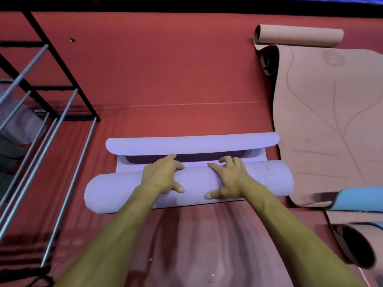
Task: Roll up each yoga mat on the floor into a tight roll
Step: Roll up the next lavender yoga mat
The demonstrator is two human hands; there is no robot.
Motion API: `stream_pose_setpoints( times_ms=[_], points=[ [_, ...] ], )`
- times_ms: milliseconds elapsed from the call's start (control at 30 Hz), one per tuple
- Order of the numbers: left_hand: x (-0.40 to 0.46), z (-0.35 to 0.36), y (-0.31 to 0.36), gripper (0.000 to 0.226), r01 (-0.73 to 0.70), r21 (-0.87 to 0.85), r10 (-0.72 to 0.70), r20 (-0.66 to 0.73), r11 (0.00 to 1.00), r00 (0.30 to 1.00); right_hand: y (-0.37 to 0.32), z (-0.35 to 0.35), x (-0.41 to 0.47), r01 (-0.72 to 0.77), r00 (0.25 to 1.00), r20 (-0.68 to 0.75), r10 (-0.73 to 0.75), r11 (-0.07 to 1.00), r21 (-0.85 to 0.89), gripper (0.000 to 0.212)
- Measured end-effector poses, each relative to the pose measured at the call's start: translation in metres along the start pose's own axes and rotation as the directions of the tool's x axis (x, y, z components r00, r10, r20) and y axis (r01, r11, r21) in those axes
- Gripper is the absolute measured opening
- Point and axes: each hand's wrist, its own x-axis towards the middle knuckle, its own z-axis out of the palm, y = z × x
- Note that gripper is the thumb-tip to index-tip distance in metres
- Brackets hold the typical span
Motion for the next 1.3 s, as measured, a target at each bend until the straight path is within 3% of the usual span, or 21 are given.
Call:
stream_pose_setpoints(
  times_ms=[100,300,433,600,733,800,867,1033,1200,1300],
  points=[
    [0.001,0.002,0.000,0.080,-0.013,-0.002,0.013,-0.029,1.000,0.999,-0.004,0.010,0.003,0.003,0.999,-0.038,-0.006,0.997,-0.078,0.134],
    [0.003,-0.003,-0.001,0.074,-0.022,0.042,0.021,0.026,0.999,0.999,0.001,0.008,0.003,0.021,0.990,-0.141,-0.024,0.999,-0.025,0.119],
    [0.001,-0.003,-0.001,0.105,-0.027,0.082,0.012,0.174,0.996,0.985,-0.005,0.001,0.005,-0.012,0.996,-0.086,0.015,0.999,0.037,0.108],
    [0.001,0.035,0.009,0.140,0.114,0.288,-0.130,0.035,0.951,0.991,-0.003,-0.005,0.008,-0.052,0.991,-0.129,0.043,0.996,-0.069,0.112],
    [0.000,0.054,-0.001,0.128,0.089,0.309,-0.047,-0.141,0.947,0.989,0.002,0.017,0.004,-0.010,0.982,-0.191,-0.015,0.992,-0.128,0.141],
    [0.001,0.051,-0.009,0.120,0.061,0.272,-0.012,-0.178,0.960,0.984,0.001,0.020,0.005,-0.025,0.977,-0.212,-0.014,0.983,-0.180,0.135],
    [0.005,0.039,-0.016,0.115,0.019,0.259,0.013,-0.120,0.966,0.993,-0.001,0.010,0.008,-0.034,0.985,-0.172,-0.001,0.979,-0.203,0.126],
    [0.004,0.016,-0.024,0.091,-0.048,0.156,0.026,0.141,0.987,0.990,-0.008,-0.013,0.009,-0.002,0.987,0.159,0.025,0.989,-0.145,0.123],
    [-0.004,0.022,-0.023,0.099,-0.020,0.066,0.014,0.084,0.998,0.996,-0.004,-0.008,0.002,-0.019,0.995,0.100,0.027,0.997,-0.075,0.112],
    [-0.008,0.016,-0.012,0.116,0.044,0.084,-0.042,-0.023,0.995,0.999,-0.005,-0.012,0.003,-0.049,0.997,0.059,0.058,0.988,-0.143,0.121]
  ],
)
